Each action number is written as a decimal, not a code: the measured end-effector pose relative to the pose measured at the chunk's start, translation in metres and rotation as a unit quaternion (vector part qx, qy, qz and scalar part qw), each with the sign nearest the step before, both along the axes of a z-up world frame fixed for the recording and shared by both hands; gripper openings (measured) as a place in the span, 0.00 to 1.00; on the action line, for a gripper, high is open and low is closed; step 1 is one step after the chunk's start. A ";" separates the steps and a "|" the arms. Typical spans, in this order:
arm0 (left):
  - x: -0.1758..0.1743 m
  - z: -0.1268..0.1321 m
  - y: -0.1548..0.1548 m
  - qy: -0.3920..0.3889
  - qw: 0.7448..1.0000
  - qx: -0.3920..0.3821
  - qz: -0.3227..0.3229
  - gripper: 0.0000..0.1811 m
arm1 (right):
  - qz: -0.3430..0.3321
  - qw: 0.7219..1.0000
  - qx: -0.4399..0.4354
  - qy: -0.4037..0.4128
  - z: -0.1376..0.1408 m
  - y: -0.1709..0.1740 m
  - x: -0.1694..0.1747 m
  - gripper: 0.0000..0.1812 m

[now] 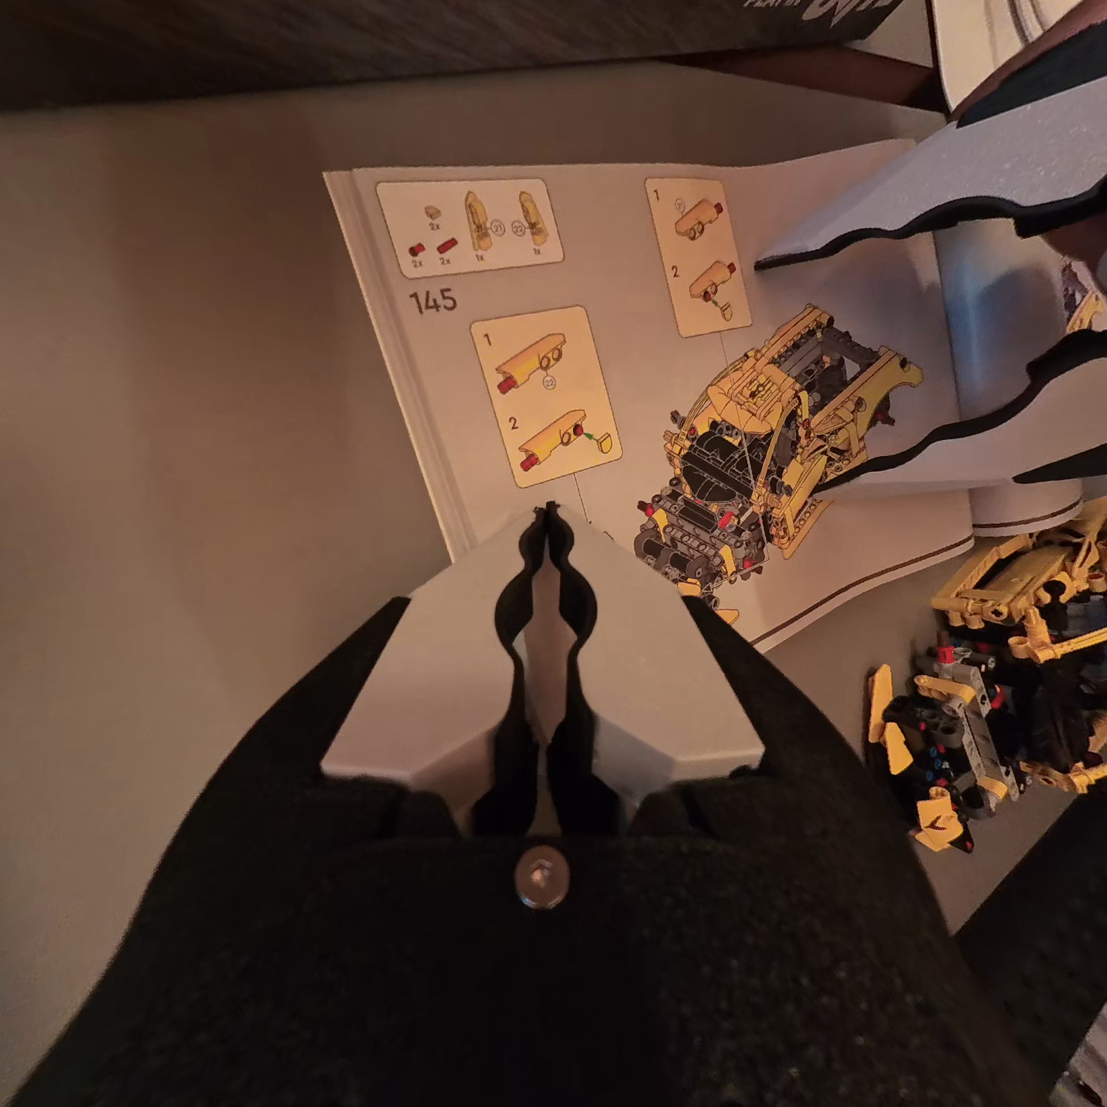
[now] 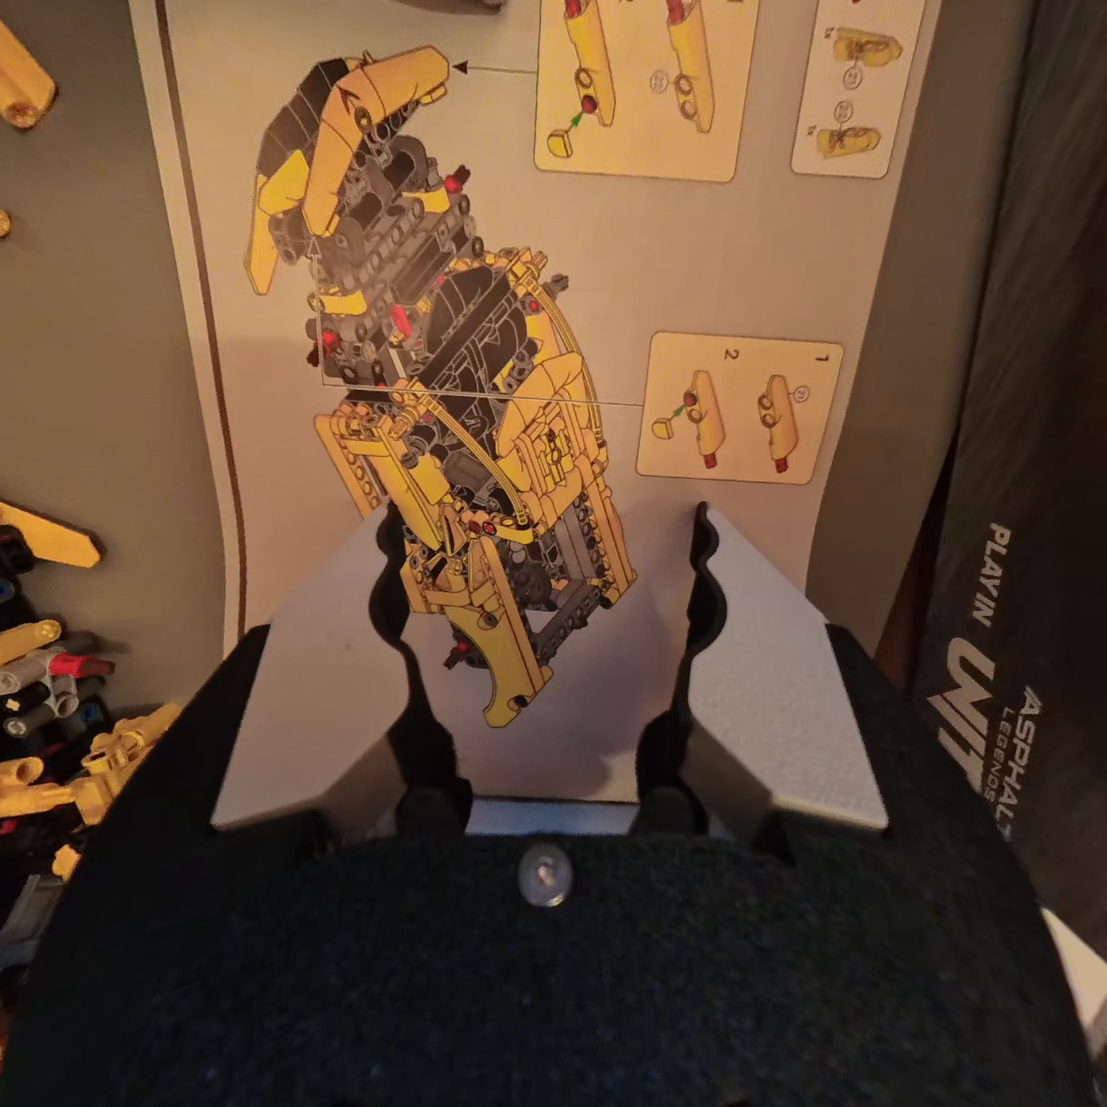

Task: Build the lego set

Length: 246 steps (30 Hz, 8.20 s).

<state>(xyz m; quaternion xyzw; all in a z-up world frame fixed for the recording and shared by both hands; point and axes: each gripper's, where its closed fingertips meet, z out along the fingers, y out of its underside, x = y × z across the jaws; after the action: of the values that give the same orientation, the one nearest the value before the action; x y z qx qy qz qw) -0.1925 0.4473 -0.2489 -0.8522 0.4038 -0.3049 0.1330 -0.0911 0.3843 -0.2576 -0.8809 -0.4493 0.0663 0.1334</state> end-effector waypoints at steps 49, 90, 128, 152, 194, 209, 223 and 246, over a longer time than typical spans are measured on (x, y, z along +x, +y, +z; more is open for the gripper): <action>-0.151 0.115 -0.108 -0.168 0.948 0.269 -0.031 0.23 | -0.440 0.756 0.346 0.338 0.096 -0.320 0.061 0.35; -0.137 0.006 -0.151 -0.010 0.931 0.255 -0.262 0.15 | -0.477 0.730 0.398 0.286 0.092 -0.314 0.075 0.26; -0.121 0.022 -0.145 0.016 0.998 0.027 0.052 0.03 | -0.454 0.709 0.390 0.374 0.101 -0.315 0.070 0.25; -0.011 0.002 -0.307 -0.051 0.975 -0.022 -0.214 0.04 | -0.421 0.741 0.396 0.341 0.100 -0.311 0.054 0.24; -0.187 0.004 -0.136 0.105 0.955 0.185 -0.207 0.18 | -0.435 0.732 0.383 0.359 0.096 -0.310 0.059 0.24; -0.227 0.010 -0.080 0.180 0.951 0.230 -0.104 0.18 | -0.435 0.734 0.379 0.359 0.095 -0.310 0.058 0.24; -0.244 0.029 -0.045 0.183 0.938 0.294 -0.013 0.18 | -0.435 0.734 0.380 0.357 0.094 -0.310 0.058 0.24; -0.177 0.028 -0.107 0.049 0.962 0.234 -0.131 0.17 | -0.431 0.739 0.375 0.358 0.093 -0.307 0.055 0.24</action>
<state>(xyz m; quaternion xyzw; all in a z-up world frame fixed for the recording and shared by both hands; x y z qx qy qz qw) -0.3695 0.3405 -0.2210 -0.7508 0.5780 -0.1751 0.2675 -0.0361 0.0769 -0.1643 -0.7703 0.0703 0.1381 0.6186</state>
